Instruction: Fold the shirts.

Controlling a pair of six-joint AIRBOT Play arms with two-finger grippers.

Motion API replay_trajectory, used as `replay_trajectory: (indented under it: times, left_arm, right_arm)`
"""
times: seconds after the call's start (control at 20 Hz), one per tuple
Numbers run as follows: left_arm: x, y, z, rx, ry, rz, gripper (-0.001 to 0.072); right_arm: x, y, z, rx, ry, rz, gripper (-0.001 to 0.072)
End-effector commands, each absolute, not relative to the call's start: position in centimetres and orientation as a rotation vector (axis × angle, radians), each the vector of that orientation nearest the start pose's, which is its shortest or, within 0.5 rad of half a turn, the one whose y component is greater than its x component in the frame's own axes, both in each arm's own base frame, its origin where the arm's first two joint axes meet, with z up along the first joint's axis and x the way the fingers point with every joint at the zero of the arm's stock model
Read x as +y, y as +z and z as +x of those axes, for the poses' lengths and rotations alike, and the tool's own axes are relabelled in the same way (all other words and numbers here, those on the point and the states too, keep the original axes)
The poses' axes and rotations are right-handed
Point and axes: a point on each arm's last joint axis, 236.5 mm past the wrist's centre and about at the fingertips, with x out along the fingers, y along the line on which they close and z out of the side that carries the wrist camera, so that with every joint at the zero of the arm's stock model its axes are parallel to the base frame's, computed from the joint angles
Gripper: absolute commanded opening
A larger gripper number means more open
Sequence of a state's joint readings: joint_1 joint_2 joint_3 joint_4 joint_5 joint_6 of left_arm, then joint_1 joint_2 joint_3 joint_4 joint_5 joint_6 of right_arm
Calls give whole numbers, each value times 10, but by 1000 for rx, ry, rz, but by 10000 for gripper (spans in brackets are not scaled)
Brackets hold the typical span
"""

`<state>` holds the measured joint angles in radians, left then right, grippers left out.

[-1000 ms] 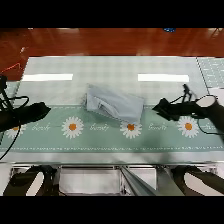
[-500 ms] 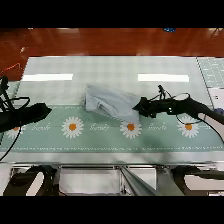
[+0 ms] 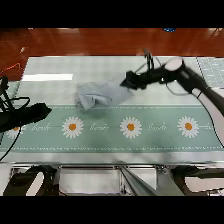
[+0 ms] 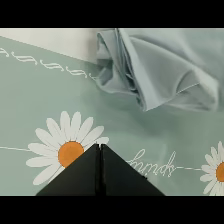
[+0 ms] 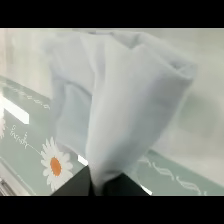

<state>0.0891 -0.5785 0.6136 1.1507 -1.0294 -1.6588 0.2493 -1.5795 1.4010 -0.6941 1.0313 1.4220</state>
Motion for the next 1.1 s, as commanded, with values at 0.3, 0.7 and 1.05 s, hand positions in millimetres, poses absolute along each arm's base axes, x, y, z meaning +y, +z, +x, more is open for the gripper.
replay_trajectory:
  times: [0.3, 0.7, 1.05]
  left_arm:
    - [-59, 51, 270, 971, -100, -501, 20]
    - [-59, 51, 270, 972, -100, -500, 20]
    - [-58, 53, 274, 950, -109, -476, 20]
  right_arm:
    - [133, 190, 480, 1013, 399, 356, 28]
    - [-55, 228, 430, 979, 22, 565, 26]
    - [-151, 228, 333, 1073, -356, 700, 26]
